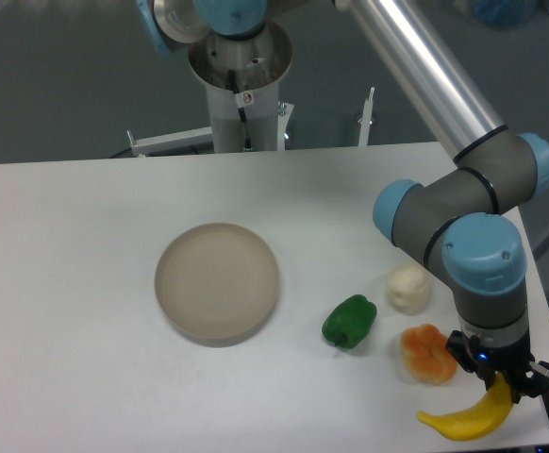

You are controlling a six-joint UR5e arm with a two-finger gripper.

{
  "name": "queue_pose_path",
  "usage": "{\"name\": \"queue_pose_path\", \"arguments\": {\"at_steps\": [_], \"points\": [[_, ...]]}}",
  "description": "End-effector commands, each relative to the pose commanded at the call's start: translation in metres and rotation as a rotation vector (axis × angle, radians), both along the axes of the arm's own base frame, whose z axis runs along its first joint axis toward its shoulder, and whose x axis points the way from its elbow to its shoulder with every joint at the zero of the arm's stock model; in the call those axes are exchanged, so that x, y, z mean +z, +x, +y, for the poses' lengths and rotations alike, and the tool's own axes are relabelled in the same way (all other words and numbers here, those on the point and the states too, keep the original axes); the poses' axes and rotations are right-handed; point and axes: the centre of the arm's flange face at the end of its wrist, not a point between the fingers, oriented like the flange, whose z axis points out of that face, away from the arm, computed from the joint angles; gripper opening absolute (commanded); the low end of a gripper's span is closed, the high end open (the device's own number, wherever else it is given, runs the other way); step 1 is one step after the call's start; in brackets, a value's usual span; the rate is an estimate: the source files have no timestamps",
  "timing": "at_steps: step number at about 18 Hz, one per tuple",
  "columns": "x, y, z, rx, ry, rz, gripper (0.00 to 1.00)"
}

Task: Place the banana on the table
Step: 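Close the gripper on the yellow banana beside the orange pepper, then lift the banana and carry it past the white fruit toward the plate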

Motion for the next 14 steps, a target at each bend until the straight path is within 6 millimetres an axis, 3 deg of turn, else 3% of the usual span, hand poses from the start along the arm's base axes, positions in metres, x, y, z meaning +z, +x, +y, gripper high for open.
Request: {"name": "queue_pose_path", "arguments": {"at_steps": [6, 14], "points": [[0.006, 0.005, -0.005, -0.005, -0.003, -0.002, 0.35], [0.020, 0.023, -0.035, -0.008, -0.031, -0.026, 0.35]]}}
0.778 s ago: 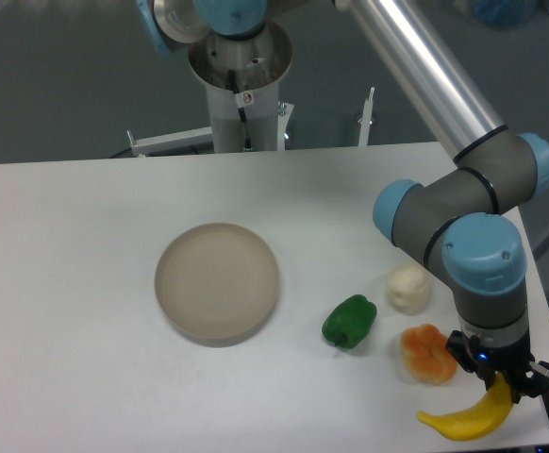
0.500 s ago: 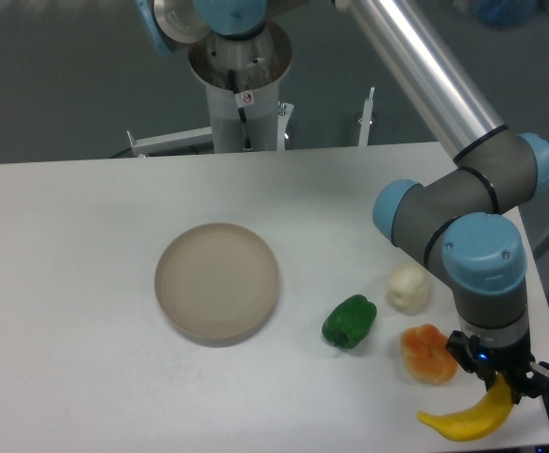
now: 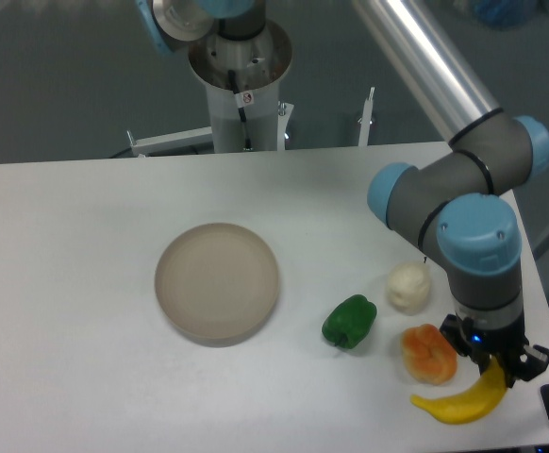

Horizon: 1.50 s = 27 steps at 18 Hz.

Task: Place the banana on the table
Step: 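Lift the banana and carry it past the white fruit toward the plate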

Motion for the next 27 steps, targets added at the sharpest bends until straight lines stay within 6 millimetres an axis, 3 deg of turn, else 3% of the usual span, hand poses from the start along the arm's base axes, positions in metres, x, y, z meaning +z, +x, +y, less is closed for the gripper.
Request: {"name": "queue_pose_path", "arguments": {"at_steps": [3, 11, 16, 21, 27], "points": [[0.009, 0.004, -0.019, -0.010, -0.011, -0.009, 0.35], [0.003, 0.009, -0.093, -0.091, -0.097, -0.049, 0.35], [-0.017, 0.013, -0.139, -0.147, -0.149, -0.097, 0.35], [-0.038, 0.042, -0.192, -0.210, -0.148, -0.191, 0.35], [-0.066, 0.094, -0.227, -0.213, -0.186, -0.267, 0.34]]}}
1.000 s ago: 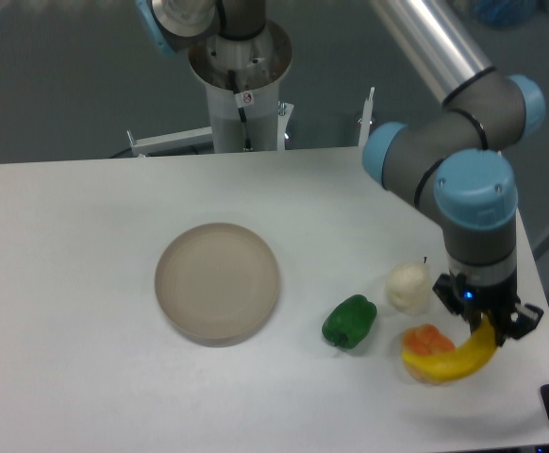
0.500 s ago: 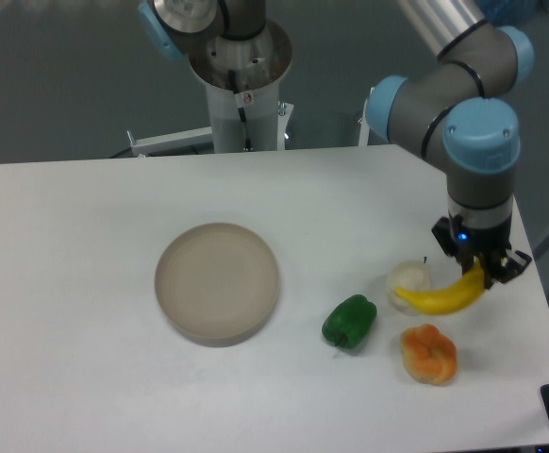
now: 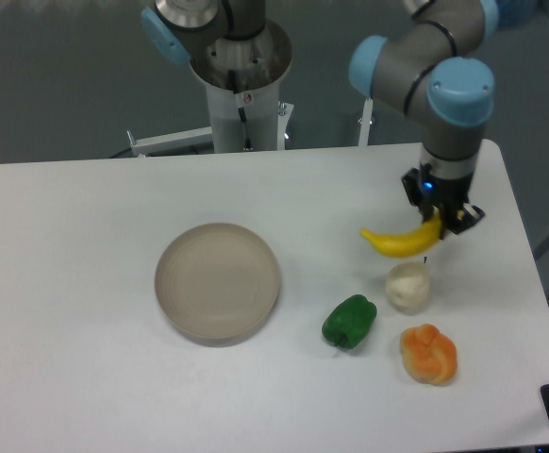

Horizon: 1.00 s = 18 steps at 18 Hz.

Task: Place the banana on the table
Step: 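Lift the banana and carry it past the white fruit toward the plate, then lower the banana onto the table beside the green pepper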

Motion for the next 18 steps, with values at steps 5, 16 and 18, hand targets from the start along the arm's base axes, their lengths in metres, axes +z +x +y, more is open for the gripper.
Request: {"name": "queue_pose_path", "arguments": {"at_steps": [5, 16, 18], "points": [[-0.030, 0.031, -0.010, 0.114, -0.029, -0.065, 0.34], [-0.066, 0.047, -0.019, 0.225, -0.045, -0.102, 0.34], [-0.070, 0.044, -0.017, 0.227, -0.049, -0.109, 0.34]]}}
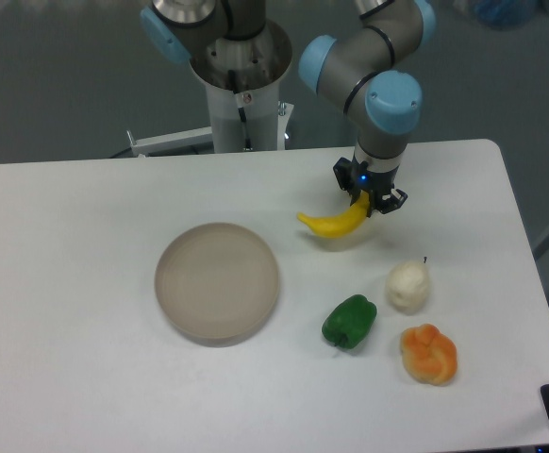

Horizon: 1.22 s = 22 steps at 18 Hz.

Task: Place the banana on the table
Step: 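Lower the banana onto the table beside the green pepper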

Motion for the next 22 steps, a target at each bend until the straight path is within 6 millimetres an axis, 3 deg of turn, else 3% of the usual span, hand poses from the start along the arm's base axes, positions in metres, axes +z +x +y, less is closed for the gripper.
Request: {"name": "queue_pose_path", "arguments": {"at_steps": [4, 18, 21, 22], "points": [[-0.012, -0.004, 0.001, -0.018, -0.009, -0.009, 0.34], [-0.024, -0.005, 0.008, -0.046, -0.017, -0.023, 0.35], [-0.024, -0.006, 0.007, -0.045, -0.016, -0.021, 0.39], [-0.024, -0.006, 0.007, -0.045, -0.016, -0.021, 0.47]]}}
